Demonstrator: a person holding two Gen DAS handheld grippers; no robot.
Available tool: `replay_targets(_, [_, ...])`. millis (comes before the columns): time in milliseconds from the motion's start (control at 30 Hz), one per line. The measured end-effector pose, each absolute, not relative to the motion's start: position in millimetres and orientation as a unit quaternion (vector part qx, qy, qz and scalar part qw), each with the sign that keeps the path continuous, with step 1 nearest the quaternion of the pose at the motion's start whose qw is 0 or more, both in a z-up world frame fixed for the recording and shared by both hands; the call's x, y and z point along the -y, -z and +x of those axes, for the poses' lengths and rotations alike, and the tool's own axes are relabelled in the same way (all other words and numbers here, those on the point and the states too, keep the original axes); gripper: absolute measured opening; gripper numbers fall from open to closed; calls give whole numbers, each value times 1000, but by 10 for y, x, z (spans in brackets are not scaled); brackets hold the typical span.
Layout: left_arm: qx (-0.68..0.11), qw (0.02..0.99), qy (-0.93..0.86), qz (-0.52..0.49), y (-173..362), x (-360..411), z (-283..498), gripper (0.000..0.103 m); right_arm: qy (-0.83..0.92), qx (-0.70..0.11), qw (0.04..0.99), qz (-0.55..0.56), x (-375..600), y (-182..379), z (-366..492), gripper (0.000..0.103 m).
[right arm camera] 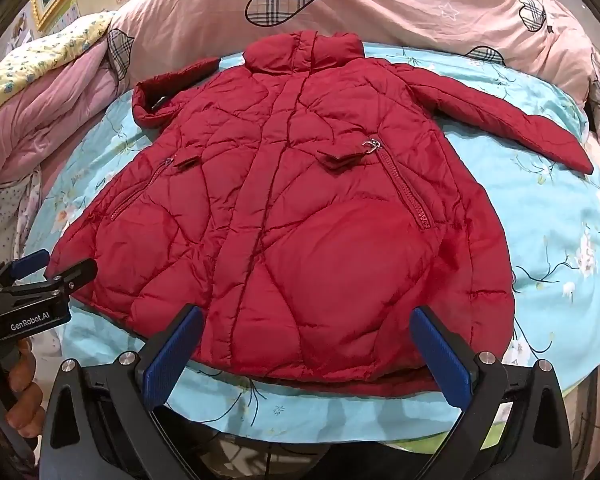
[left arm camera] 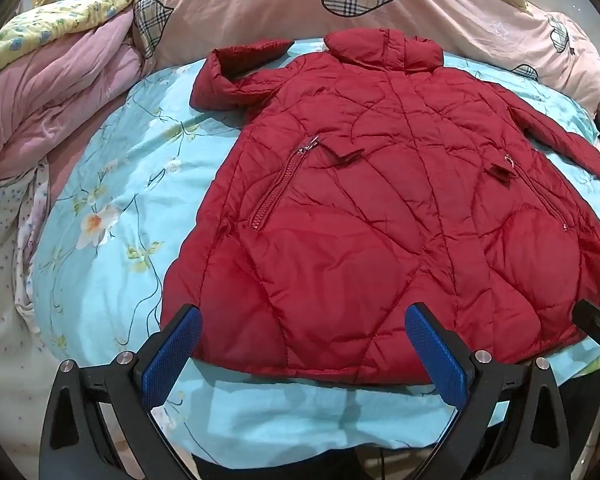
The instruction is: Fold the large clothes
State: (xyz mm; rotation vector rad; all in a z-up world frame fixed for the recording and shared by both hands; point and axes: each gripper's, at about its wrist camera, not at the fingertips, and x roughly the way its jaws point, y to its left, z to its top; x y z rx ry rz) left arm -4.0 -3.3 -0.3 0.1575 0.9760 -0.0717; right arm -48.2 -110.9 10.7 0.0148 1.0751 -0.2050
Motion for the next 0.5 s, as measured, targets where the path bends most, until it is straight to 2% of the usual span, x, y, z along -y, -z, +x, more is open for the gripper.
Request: replay_targets(500, [-468, 880, 38, 76, 3, 25, -10, 102, 99, -511, 854, 6, 1142, -88, -487, 103])
